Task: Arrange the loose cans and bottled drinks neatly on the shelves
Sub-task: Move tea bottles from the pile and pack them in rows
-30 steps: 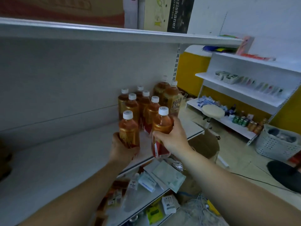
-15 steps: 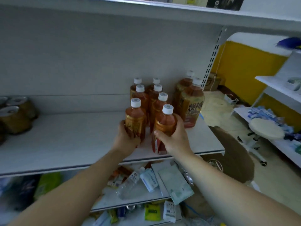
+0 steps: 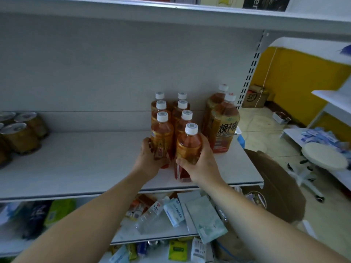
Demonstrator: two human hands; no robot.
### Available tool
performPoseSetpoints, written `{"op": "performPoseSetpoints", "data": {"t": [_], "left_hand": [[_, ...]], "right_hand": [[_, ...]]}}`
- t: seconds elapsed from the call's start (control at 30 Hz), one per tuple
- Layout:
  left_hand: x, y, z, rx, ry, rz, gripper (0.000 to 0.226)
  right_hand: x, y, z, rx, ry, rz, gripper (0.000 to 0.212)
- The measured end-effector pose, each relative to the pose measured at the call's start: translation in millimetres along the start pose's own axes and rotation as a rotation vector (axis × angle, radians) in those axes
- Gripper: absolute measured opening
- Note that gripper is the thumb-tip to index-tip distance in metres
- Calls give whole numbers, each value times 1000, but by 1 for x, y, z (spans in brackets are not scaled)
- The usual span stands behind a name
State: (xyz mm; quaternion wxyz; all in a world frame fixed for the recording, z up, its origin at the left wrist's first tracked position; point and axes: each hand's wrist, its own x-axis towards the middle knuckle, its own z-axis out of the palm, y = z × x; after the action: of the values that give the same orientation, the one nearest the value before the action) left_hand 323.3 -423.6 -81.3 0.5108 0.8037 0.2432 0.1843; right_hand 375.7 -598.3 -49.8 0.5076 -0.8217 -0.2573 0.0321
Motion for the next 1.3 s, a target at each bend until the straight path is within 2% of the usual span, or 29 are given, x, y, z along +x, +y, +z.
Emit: {"op": "performPoseSetpoints", "data": {"t": [0.17, 0.27, 0.4, 0.47, 0.53, 0.6, 0.7, 0.9, 1.13, 1.3], "left_hand": [[8, 1, 6, 65, 42, -5, 67], [12, 1, 4, 75, 22, -8, 68], [12, -7, -10, 124, -74, -46, 89], [9, -14, -20, 259, -122, -89, 89], [3, -20, -30, 491, -178, -98, 75], [-5, -27, -42, 711, -223, -65, 65], [-17, -37, -58, 877, -220, -1, 63], [-31, -58, -92, 962, -208, -66, 71], [-37, -72, -98, 1014, -204, -71, 73], [-37, -70, -97, 1037, -201, -80, 72]], "right_hand": [[-1, 3, 2, -12, -39, 40, 98], [-6, 9, 4, -70, -78, 132, 89], [-11, 9, 7, -94, -52, 164, 83], [-11, 7, 7, -96, -44, 169, 82], [-14, 4, 10, -97, -36, 168, 81], [-17, 0, 15, -106, -44, 167, 81], [-21, -7, 27, -132, -57, 159, 85], [-27, -22, 47, -196, -70, 119, 84], [-20, -8, 27, -111, 86, 218, 77], [-15, -4, 21, -108, 27, 216, 74]]}}
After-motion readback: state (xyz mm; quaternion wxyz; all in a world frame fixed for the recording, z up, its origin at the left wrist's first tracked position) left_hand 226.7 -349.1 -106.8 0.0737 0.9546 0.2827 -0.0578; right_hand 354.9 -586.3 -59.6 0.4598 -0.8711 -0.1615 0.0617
